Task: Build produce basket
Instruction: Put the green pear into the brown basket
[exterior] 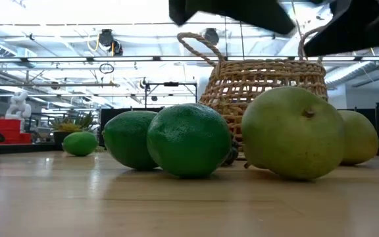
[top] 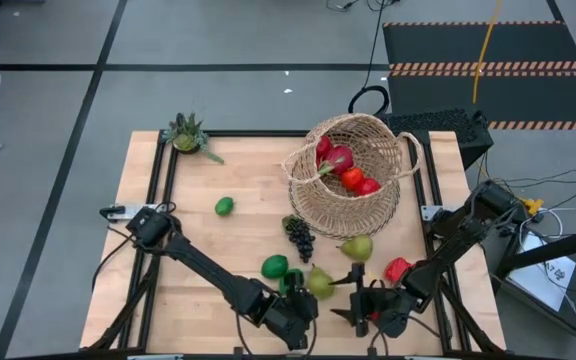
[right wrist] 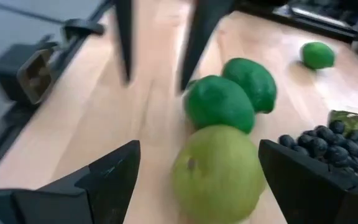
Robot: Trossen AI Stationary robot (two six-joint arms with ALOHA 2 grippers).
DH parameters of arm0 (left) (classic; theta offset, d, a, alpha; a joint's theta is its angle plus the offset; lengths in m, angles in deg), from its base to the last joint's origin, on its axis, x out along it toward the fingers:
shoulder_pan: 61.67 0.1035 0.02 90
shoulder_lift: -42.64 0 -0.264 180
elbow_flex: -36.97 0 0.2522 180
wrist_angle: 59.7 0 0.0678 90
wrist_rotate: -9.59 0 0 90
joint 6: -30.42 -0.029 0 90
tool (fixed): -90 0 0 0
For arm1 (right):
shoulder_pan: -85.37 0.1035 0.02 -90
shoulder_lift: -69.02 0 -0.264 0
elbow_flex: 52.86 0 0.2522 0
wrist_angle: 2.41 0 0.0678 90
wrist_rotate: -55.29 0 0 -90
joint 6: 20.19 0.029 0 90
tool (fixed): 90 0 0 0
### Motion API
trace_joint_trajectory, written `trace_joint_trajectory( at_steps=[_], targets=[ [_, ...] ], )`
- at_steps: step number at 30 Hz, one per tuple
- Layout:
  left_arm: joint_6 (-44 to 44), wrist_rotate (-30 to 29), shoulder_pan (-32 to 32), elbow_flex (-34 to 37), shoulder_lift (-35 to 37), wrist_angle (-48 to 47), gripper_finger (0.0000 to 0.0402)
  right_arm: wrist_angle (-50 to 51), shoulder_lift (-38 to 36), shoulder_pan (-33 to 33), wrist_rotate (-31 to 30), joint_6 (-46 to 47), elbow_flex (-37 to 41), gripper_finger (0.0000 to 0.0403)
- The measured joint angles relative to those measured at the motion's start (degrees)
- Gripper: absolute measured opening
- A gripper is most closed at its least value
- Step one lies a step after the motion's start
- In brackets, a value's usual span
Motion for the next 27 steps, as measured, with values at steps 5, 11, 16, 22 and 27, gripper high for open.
trace_joint_trajectory(
  at_steps=[5, 11, 16, 22, 27],
  targets=[
    [-4.5, -0.9, 0.7, 0.0, 0.1, -1.2, 0.0156, 3.6, -2.6, -0.4, 5.1, 1.3, 0.3, 0.0322],
    [-2.1, -1.2, 3.0, 0.0, -0.5, -5.9, 0.0156, 0.6, -2.5, -3.7, 9.6, 4.2, 3.0, 0.0322],
    [-2.2, -1.3, 4.2, 0.0, -0.4, -8.9, 0.0156, -1.3, -2.5, -5.8, 9.7, 3.4, 5.0, 0.0322],
    [-2.5, -0.7, 5.6, 0.1, -0.4, -11.5, 0.0156, -4.1, -2.5, -7.3, 15.5, 3.6, 8.0, 0.0322],
    [-3.1, -0.2, 6.5, 1.5, -0.3, -10.9, 0.0156, -12.5, -2.1, -7.3, 18.4, 2.6, 10.9, 0.0322]
  ],
)
